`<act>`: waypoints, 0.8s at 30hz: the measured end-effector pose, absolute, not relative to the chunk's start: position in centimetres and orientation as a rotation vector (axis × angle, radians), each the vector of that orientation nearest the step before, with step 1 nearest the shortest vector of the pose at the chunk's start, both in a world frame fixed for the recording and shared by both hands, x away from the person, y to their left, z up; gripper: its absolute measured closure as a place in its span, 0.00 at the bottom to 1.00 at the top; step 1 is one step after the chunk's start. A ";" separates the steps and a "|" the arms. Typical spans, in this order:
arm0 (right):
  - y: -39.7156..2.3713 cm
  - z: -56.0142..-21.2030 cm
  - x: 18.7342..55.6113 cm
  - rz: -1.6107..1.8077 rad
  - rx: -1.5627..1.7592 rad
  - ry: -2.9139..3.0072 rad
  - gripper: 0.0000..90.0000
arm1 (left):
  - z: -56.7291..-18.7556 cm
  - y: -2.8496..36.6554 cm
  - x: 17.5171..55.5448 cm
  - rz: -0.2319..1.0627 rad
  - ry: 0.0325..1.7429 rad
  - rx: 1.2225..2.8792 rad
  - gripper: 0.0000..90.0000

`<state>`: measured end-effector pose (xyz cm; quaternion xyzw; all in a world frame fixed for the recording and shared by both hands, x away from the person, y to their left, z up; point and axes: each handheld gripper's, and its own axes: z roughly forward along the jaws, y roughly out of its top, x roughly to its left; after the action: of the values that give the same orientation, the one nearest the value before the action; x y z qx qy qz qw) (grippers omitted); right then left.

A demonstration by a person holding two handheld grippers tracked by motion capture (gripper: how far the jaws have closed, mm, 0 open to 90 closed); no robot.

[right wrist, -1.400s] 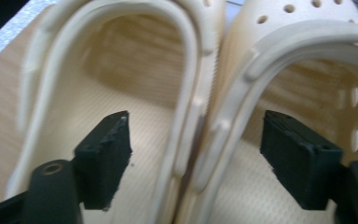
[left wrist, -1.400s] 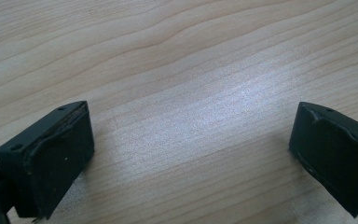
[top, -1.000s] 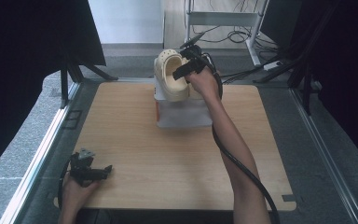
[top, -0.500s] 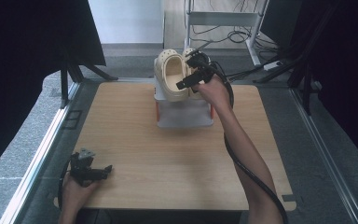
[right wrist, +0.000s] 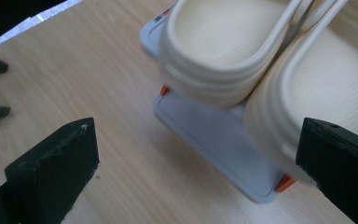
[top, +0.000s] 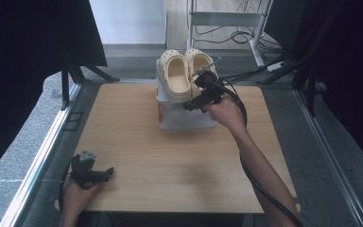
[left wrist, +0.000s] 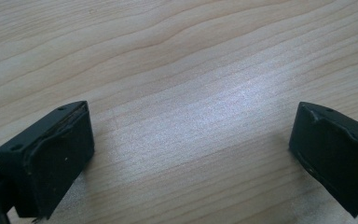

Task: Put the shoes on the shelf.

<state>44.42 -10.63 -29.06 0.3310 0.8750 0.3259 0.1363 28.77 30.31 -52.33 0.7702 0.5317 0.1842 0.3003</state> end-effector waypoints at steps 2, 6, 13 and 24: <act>-10.8 -29.6 43.2 0.940 0.935 2.557 0.00 | -52.3 30.3 28.8 0.490 1.411 2.045 0.00; -11.1 -30.2 42.2 0.944 0.913 2.580 0.00 | -52.3 30.3 28.8 0.490 1.411 2.048 0.00; -11.8 -32.4 39.6 0.952 0.860 2.617 0.00 | -52.3 30.3 28.8 0.490 1.413 2.047 0.00; -14.0 -35.1 37.0 0.980 0.861 2.619 0.00 | -52.3 30.3 28.7 0.493 1.416 2.047 0.00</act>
<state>36.96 -14.02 -35.07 0.2926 0.8899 0.3330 0.1076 28.75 30.29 -52.30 0.7702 0.5327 0.1854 0.2977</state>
